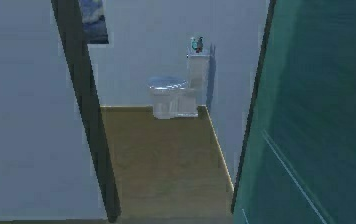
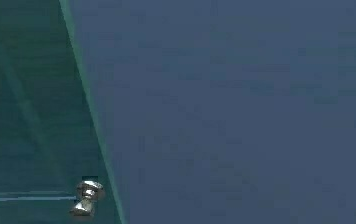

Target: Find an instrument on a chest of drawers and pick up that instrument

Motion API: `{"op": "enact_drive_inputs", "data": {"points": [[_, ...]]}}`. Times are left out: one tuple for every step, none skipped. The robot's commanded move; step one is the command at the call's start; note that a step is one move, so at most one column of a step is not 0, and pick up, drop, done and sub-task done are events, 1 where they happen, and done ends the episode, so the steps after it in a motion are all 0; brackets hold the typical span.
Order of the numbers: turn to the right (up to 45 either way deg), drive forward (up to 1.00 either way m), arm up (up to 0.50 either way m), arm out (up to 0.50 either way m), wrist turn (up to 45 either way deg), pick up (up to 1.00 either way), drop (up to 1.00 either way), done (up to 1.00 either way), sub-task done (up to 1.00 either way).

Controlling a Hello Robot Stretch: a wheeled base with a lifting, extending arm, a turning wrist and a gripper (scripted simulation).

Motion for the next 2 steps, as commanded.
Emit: {"op": "enact_drive_inputs", "data": {"points": [[0.0, 1.0, 0.0, 0.0, 0.0, 0.0, 0.0, 0.0, 0.0], [-6.0, 0.0, 0.0, 0.0, 0.0, 0.0, 0.0, 0.0, 0.0]]}}
